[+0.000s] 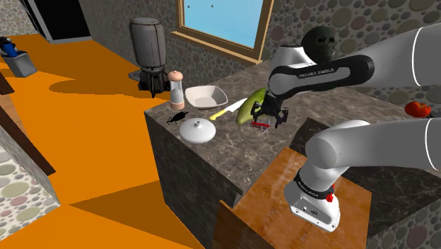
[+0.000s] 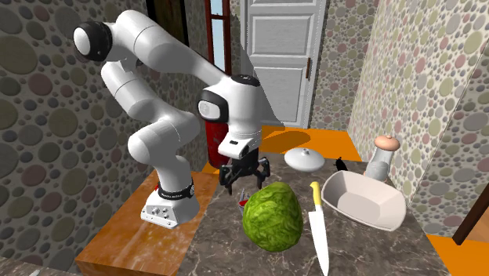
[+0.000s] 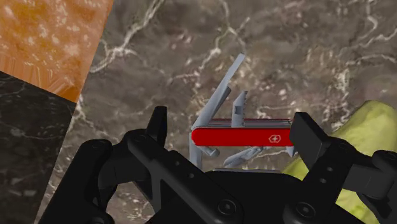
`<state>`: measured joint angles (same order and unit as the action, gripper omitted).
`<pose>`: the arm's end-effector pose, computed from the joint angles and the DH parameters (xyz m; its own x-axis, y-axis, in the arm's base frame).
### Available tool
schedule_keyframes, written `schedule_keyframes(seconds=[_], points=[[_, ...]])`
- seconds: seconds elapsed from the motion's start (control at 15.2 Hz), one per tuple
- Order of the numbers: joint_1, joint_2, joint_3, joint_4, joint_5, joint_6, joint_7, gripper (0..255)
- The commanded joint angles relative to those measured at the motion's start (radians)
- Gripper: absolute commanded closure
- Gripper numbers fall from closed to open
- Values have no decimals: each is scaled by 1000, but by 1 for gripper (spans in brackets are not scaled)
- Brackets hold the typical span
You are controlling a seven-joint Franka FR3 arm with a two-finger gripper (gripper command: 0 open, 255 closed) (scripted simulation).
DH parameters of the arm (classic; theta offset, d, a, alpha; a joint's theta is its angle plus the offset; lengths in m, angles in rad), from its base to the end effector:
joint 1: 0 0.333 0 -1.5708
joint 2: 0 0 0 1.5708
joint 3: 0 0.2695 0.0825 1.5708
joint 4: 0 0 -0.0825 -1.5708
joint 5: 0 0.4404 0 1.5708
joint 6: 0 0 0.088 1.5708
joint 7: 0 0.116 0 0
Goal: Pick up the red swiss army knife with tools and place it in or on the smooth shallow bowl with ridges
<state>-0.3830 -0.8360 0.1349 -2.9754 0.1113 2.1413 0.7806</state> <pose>0.3442 -0.1022 0.2897 0.4238 -0.9057 0.0048 -0.9057 -0.4238 0.0041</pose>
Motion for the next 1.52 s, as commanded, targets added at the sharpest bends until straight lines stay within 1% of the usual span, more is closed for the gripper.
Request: schedule_keyframes(seconds=[0.0, 0.26, 0.73, 0.79, 1.39, 1.45], points=[[-1, 14, 3, -23, 4, 37, 4, 0], [1, 58, 8, -53, 10, 111, 3, 0], [1, 58, 8, -53, 10, 111, 3, 0], [1, 57, 8, -53, 10, 111, 3, 255], [1, 58, 8, -53, 10, 111, 3, 255], [1, 44, 7, -45, 8, 90, 4, 255]])
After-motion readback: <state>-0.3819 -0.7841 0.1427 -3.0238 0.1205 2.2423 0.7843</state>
